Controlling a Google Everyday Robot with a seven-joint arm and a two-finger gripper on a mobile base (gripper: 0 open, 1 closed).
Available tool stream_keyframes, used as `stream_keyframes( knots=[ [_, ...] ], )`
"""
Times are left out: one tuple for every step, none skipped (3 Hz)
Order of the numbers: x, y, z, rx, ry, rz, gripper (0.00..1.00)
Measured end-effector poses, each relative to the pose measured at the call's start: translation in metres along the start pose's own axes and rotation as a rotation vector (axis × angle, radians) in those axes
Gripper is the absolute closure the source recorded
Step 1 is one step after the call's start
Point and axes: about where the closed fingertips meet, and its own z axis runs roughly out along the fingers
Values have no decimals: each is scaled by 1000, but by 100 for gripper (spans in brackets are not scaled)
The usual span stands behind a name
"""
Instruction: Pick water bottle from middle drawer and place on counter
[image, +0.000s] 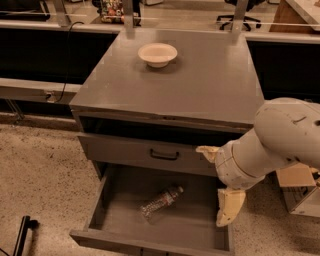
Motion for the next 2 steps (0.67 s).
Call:
stream_keyframes(
  knots=[
    [-20,32,55,-65,-116,-65,0],
    [-42,37,76,-47,-144,-190,0]
  ],
)
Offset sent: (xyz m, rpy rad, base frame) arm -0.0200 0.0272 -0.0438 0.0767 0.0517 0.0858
